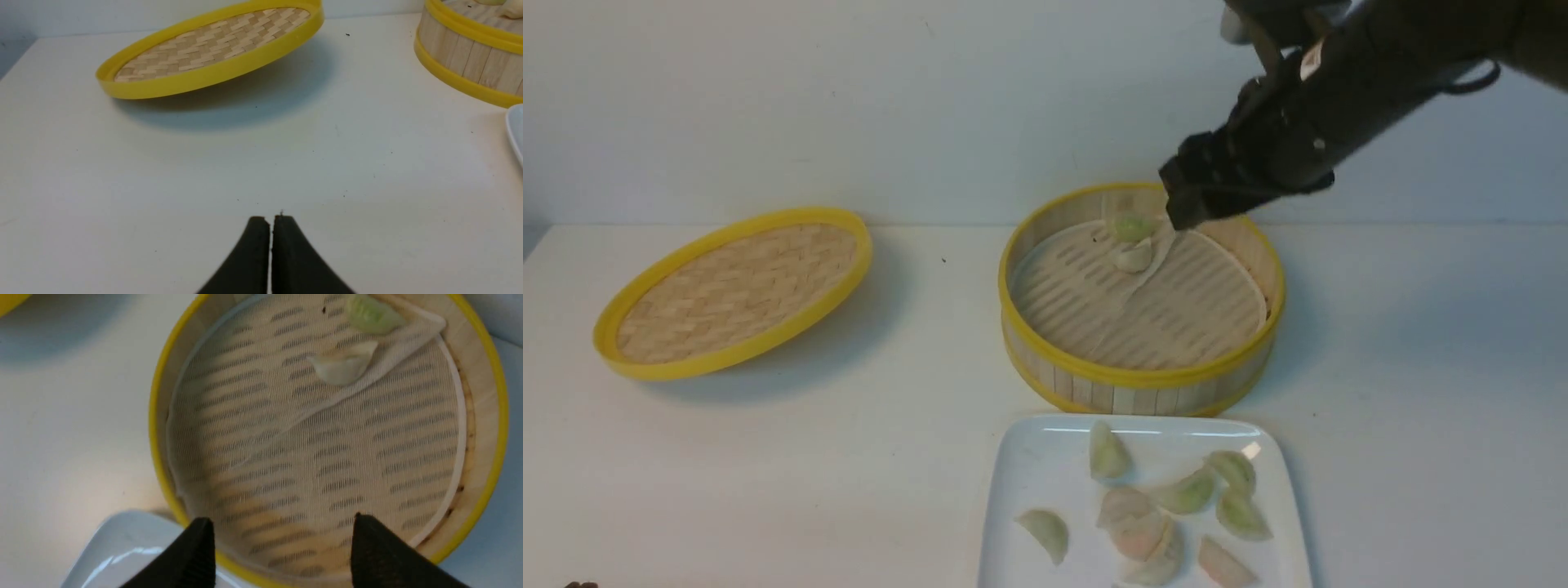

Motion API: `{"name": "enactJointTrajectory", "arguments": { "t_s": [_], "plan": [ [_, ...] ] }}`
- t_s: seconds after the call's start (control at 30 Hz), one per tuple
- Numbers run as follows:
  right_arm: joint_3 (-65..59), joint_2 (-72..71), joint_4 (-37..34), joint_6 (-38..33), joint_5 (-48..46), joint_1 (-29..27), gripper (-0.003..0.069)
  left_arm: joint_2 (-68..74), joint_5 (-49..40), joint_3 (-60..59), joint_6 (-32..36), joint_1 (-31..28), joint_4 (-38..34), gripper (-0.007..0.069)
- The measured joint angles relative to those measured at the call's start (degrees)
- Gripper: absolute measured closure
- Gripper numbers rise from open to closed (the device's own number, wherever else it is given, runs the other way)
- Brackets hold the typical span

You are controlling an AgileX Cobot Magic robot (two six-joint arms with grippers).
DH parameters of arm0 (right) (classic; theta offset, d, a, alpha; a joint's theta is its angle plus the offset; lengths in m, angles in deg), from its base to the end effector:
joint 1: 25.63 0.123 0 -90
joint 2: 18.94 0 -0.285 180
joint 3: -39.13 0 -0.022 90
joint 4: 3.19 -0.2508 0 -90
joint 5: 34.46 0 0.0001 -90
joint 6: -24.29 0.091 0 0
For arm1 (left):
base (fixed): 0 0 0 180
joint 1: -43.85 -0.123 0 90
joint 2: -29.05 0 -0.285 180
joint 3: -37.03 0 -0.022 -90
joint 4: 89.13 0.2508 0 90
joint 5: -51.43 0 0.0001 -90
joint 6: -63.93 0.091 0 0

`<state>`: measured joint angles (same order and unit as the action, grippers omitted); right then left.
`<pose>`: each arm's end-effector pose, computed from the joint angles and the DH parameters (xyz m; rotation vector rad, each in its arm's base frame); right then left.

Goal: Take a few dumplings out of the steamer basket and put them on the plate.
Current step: Use the right arm to grab a dumpling from inside the steamer

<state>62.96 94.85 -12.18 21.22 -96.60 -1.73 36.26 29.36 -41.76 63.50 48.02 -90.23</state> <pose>0.3681 0.1769 0.3265 -0.5725 2.6107 0.3266 0.0522 -0.0045 0.1699 0.0497 1.8861 -0.0739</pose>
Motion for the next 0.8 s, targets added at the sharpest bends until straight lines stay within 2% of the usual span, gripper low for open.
{"name": "enactJointTrajectory", "arguments": {
  "t_s": [0.23,0.4,0.63,0.8],
  "plan": [
    [17.49,15.45,0.27,-1.02,-2.74,-0.05,0.0248,0.0,0.0,0.0,0.0,0.0,0.0,0.063],
    [27.38,26.91,2.92,-1.07,-2.81,-0.05,0.0248,0.0,0.0,0.0,0.0,0.0,0.0,0.063],
    [32.73,37.08,4.38,-3.65,-0.73,-0.05,0.0248,0.0,0.0,0.0,0.0,0.0,0.0,0.063],
    [32.78,38.22,6.39,-4.2,2.9,-0.07,0.0248,0.0,0.0,0.0,0.0,0.0,0.0,0.063]
  ]
}}
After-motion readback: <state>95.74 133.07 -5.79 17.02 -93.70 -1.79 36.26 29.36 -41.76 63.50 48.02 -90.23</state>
